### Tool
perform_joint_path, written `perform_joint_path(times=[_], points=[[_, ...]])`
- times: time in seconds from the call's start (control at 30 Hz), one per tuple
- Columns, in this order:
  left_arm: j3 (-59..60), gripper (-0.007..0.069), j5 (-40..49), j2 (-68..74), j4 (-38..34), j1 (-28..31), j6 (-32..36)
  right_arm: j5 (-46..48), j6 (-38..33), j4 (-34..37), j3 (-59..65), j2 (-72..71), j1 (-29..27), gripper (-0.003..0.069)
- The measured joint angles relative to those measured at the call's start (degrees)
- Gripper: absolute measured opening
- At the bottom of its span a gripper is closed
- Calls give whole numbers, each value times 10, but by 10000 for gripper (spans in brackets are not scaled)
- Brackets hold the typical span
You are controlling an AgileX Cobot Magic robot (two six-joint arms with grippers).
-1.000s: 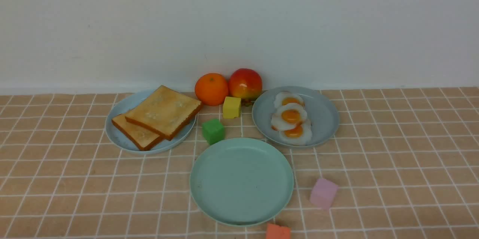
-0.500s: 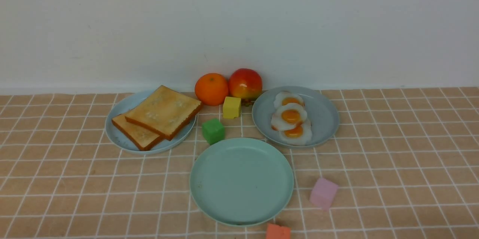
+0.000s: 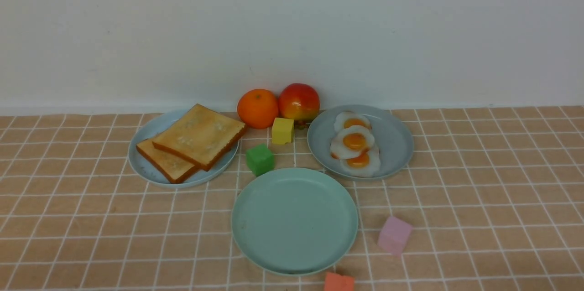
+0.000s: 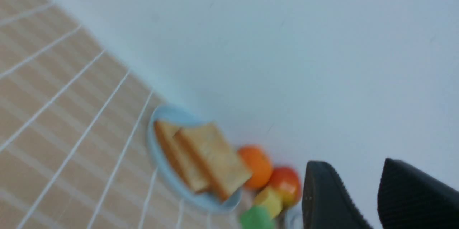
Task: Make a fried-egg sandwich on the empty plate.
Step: Use the left arm to grab a slice of bread
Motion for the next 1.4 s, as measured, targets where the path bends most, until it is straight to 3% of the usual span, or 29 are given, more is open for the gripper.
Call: perform_joint_path(times=[0.43, 0.63, 0.73, 0.87, 0.9, 1.0, 1.13, 1.17, 1.23, 1.37, 1.4], points=[[0, 238, -8, 0, -17, 0, -4, -25, 0, 5, 4, 0, 0, 239], [-3, 218, 11, 0, -36, 0, -57, -66, 0, 104, 7, 0, 0, 239], [-39, 125, 105, 0, -27, 0, -68, -106, 0, 180, 7, 0, 0, 239], [-116, -13, 221, 34, -16, 0, 28, -148, 0, 264, 7, 0, 0, 239], [-120, -13, 227, 42, -16, 0, 28, -148, 0, 264, 7, 0, 0, 239], [-198, -13, 331, 120, -39, 0, 182, -126, 1, 309, -2, 0, 0, 206], [-281, -13, 454, 238, -79, -13, 341, -13, -10, 312, -83, 39, 0, 100], [-288, -13, 462, 249, -82, -23, 351, 1, -15, 310, -96, 47, 0, 86], [-330, -13, 498, 322, -91, -82, 385, 116, -51, 276, -193, 124, 0, 6], [-396, -13, 540, 452, -41, -193, 379, 274, -101, 200, -324, 245, 0, -9], [-403, -13, 541, 459, -36, -198, 376, 279, -101, 196, -329, 250, 0, -9]])
